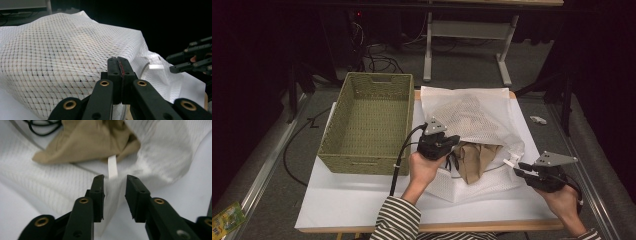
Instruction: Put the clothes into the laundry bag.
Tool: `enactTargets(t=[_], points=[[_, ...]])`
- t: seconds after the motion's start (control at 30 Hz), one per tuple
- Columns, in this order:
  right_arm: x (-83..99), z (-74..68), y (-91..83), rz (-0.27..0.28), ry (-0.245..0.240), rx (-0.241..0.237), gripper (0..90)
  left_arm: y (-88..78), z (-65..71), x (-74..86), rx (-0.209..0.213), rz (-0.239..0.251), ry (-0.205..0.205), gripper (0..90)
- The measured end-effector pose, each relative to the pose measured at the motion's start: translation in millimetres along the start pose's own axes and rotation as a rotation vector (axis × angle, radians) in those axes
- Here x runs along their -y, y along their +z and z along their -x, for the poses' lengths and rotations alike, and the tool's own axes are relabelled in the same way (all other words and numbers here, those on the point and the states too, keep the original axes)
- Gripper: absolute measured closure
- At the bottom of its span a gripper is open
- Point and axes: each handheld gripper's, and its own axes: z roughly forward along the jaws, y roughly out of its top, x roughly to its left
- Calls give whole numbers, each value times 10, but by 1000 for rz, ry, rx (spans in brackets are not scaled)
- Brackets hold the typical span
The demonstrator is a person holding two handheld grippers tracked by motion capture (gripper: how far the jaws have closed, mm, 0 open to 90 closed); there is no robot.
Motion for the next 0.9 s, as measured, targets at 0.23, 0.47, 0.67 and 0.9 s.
enactTargets(t=[0.23, 0.47, 0.67, 0.9], points=[[-268, -154, 111, 18, -46, -66, 574, 7, 16, -6, 4, -2, 1, 900], [-330, -275, 628, -52, -56, -137, 459, 20, 21, -4, 13, -5, -1, 900], [-374, -336, 948, -103, -108, -106, 502, 38, 41, 1, 20, -1, -2, 900], [-476, -366, 1139, -75, -148, -79, 889, 73, 91, 14, 35, -8, 8, 900]])
